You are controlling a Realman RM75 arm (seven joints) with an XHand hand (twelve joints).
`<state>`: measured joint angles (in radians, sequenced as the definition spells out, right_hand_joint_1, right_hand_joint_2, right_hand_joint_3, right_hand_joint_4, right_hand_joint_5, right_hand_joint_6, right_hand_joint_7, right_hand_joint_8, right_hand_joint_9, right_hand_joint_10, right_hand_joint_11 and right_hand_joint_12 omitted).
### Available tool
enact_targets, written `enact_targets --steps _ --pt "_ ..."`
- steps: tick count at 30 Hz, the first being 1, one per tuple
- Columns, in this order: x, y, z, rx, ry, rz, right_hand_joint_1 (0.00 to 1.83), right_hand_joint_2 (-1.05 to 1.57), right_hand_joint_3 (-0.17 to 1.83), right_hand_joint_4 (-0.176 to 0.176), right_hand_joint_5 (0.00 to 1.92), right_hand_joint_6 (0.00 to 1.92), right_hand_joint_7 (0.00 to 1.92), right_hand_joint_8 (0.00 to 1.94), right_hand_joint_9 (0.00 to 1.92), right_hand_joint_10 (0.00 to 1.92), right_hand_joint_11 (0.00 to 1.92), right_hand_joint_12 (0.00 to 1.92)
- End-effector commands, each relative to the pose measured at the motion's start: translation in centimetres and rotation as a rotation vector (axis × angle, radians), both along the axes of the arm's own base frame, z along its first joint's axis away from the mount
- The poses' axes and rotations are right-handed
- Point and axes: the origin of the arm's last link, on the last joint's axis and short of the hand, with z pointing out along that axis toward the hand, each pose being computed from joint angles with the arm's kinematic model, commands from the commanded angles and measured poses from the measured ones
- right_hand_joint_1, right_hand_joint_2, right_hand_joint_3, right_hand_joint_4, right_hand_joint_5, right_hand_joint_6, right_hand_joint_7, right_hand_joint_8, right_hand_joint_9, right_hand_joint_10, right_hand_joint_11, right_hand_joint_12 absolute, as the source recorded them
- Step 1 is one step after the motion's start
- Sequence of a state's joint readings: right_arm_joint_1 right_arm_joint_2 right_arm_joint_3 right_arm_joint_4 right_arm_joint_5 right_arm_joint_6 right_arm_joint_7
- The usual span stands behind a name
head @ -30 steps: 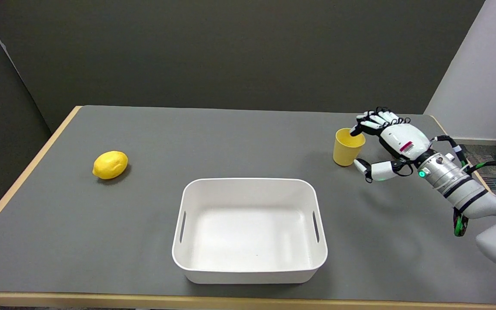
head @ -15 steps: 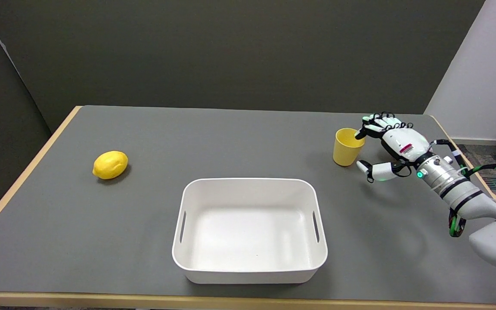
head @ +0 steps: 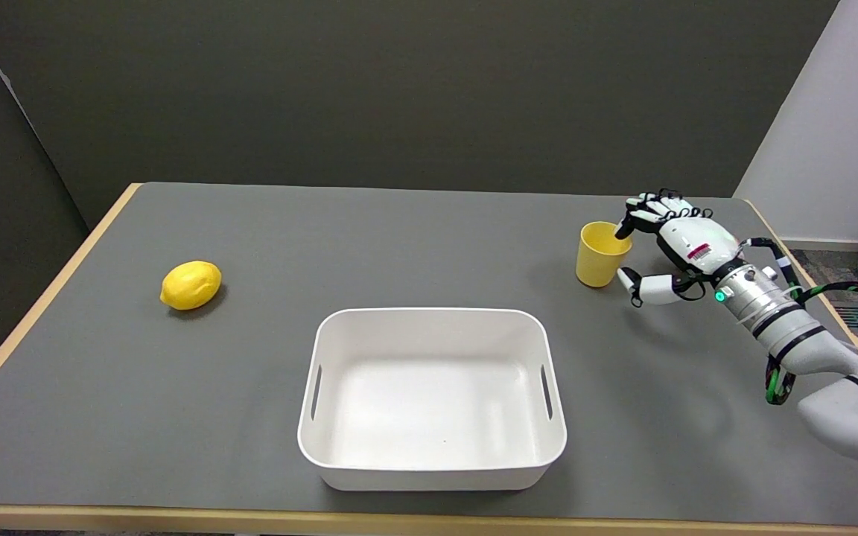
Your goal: Pick up the yellow cup.
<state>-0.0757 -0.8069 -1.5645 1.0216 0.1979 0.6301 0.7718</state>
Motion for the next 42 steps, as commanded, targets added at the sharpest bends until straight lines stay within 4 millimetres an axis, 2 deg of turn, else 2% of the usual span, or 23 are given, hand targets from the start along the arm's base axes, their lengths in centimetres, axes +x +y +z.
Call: enact_targets --steps 1,2,4,5,9,17,19,23,27,29,32,33,34,38,42 --pt "-0.6 -2.0 -1.1 -0.002 -0.043 0.03 0.83 0.77 0.86 -0.013 0.46 1.07 0.19 0.31 0.0 0.41 0.0 0.57" --pt "-0.8 -2.1 -1.3 0.003 -0.045 0.03 0.83 0.78 0.86 -0.014 0.46 1.09 0.19 0.31 0.0 0.41 0.0 0.57" --pt "-1.0 -2.6 -1.6 0.014 -0.048 0.03 0.89 1.17 0.33 0.013 0.58 1.55 0.18 0.36 0.0 0.4 0.0 0.56" --pt "-1.1 -2.7 -1.8 0.018 -0.048 0.032 0.9 1.19 0.3 0.021 0.6 1.59 0.18 0.37 0.0 0.41 0.0 0.57" --pt "-1.3 -3.3 -2.1 0.028 -0.056 0.035 0.91 1.15 0.35 0.029 0.64 1.56 0.21 0.38 0.0 0.44 0.0 0.59" --pt "-1.6 -3.1 -2.2 0.026 -0.066 0.037 0.96 1.08 0.44 -0.007 0.68 1.53 0.26 0.41 0.0 0.51 0.0 0.62" --pt "-1.7 -3.0 -2.2 0.027 -0.066 0.037 0.93 1.03 0.6 0.01 0.66 1.62 0.23 0.53 0.01 0.49 0.0 0.63" --pt "-1.6 -2.8 -2.4 0.034 -0.07 0.048 0.93 1.02 0.61 0.006 0.66 1.62 0.24 0.54 0.01 0.51 0.0 0.64" --pt "-0.4 -2.3 -2.5 0.049 -0.071 0.117 0.93 1.01 0.63 0.005 0.67 1.61 0.26 0.55 0.01 0.54 0.0 0.64" --pt "1.0 -1.7 -2.5 0.058 -0.082 0.192 0.94 1.0 0.64 0.005 0.67 1.61 0.26 0.55 0.01 0.56 0.0 0.65" --pt "2.6 -0.4 -2.9 0.075 -0.12 0.288 0.98 1.03 0.52 -0.028 0.71 1.52 0.33 0.47 0.01 0.6 0.0 0.68" --pt "3.0 0.0 -3.0 0.079 -0.134 0.313 0.96 1.01 0.6 -0.008 0.69 1.57 0.31 0.53 0.01 0.62 0.0 0.7" --pt "3.7 0.6 -3.2 0.092 -0.162 0.358 0.94 0.99 0.65 0.004 0.68 1.61 0.31 0.57 0.01 0.65 0.0 0.72" --pt "6.3 3.2 -5.0 0.167 -0.252 0.521 0.99 1.03 0.52 -0.038 0.71 1.52 0.45 0.61 0.1 0.69 0.0 0.87" --pt "7.5 5.5 -7.3 0.241 -0.33 0.604 0.98 1.01 0.54 -0.029 0.71 1.52 0.45 0.63 0.11 0.7 0.0 0.94"
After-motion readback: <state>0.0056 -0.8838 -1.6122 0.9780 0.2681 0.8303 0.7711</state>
